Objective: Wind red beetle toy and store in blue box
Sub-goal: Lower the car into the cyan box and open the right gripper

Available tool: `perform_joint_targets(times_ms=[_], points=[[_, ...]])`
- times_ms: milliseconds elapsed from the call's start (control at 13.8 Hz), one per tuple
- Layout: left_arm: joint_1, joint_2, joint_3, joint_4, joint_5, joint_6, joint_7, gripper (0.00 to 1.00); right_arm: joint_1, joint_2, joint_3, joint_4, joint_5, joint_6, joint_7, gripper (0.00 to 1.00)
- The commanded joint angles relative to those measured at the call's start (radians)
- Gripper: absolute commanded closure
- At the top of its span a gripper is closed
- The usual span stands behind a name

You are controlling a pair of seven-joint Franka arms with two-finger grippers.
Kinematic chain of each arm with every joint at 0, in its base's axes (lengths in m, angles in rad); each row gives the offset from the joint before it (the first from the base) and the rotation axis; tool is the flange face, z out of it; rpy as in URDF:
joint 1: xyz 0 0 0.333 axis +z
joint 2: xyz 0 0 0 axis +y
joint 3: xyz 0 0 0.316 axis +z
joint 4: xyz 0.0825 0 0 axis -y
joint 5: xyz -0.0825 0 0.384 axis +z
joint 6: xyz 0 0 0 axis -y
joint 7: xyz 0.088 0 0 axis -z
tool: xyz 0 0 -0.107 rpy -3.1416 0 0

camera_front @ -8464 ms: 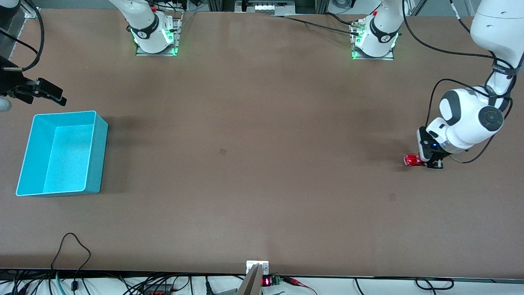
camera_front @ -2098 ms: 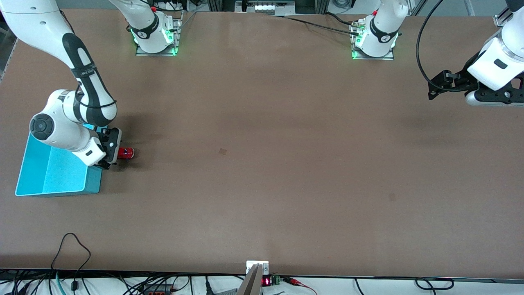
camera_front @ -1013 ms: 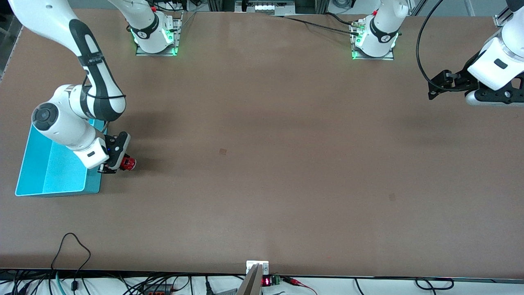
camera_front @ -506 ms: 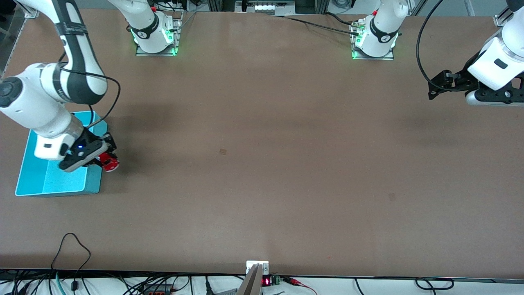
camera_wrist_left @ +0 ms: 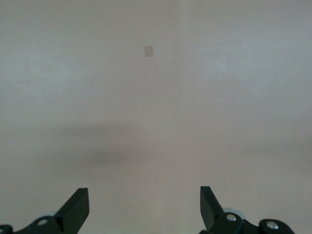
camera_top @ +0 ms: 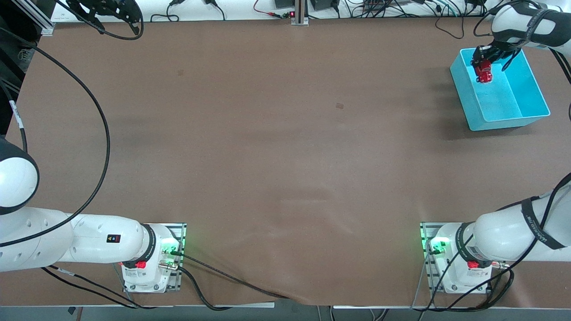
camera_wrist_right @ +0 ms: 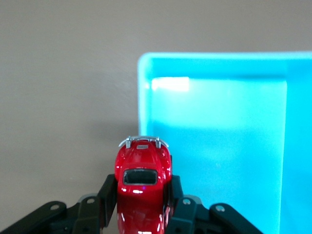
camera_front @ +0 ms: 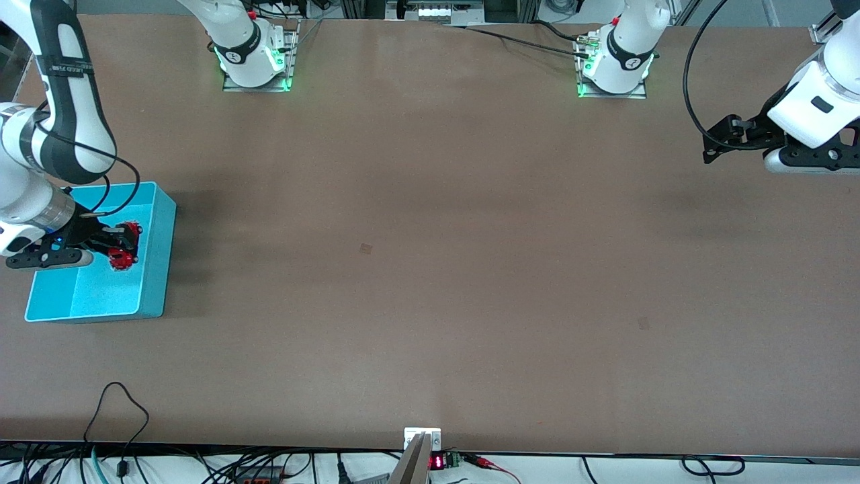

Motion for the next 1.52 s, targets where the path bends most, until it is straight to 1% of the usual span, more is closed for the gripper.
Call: perform_joint_targets(times_ms=[0,289,579,723,796,868,1013,1085,1157,1230,1302,1447], points=[[0.0,-0.002,0.0,0.018,-0.01,-0.022,-0.008,0.0,-0.013,0.051,-0.028,0.052,-0.005,-0.042,0.055,1.0],[0.0,-0.002,0.0,0.018,-0.01,-0.029,-0.008,0.0,-0.056,0.107,-0.03,0.057,-0.027,-0.028,0.086,1.0],[0.0,-0.002,0.0,0.018,-0.01,-0.032,-0.008,0.0,-0.07,0.203,-0.03,0.075,-0.031,0.085,0.072,1.0],[0.0,-0.002,0.0,0.018,-0.01,-0.032,-0.008,0.0,-0.073,0.237,-0.03,0.075,-0.027,0.089,0.063,1.0],[0.0,-0.002,0.0,0.018,-0.01,-0.032,-0.008,0.0,-0.073,0.251,-0.03,0.075,-0.017,0.09,0.064,0.98],[0.0,-0.002,0.0,0.018,-0.01,-0.032,-0.008,0.0,-0.073,0.263,-0.03,0.075,-0.014,0.09,0.067,0.92],[0.0,-0.002,0.0,0.018,-0.01,-0.032,-0.008,0.0,-0.074,0.291,-0.03,0.075,0.001,0.102,0.066,0.87],[0.0,-0.002,0.0,0.018,-0.01,-0.032,-0.008,0.0,-0.071,0.311,-0.03,0.075,0.021,0.134,0.066,0.76],[0.0,-0.002,0.0,0.018,-0.01,-0.032,-0.008,0.0,-0.07,0.332,-0.03,0.075,0.035,0.177,0.064,0.62],[0.0,-0.002,0.0,0.018,-0.01,-0.032,-0.008,0.0,-0.07,0.337,-0.03,0.075,0.042,0.2,0.064,0.4],[0.0,-0.002,-0.002,0.018,-0.01,-0.032,-0.008,0.0,-0.071,0.332,-0.03,0.075,0.042,0.204,0.063,0.0],[0.0,-0.002,0.0,0.018,-0.01,-0.032,-0.008,0.0,-0.071,0.299,-0.03,0.075,0.044,0.194,0.049,0.0]])
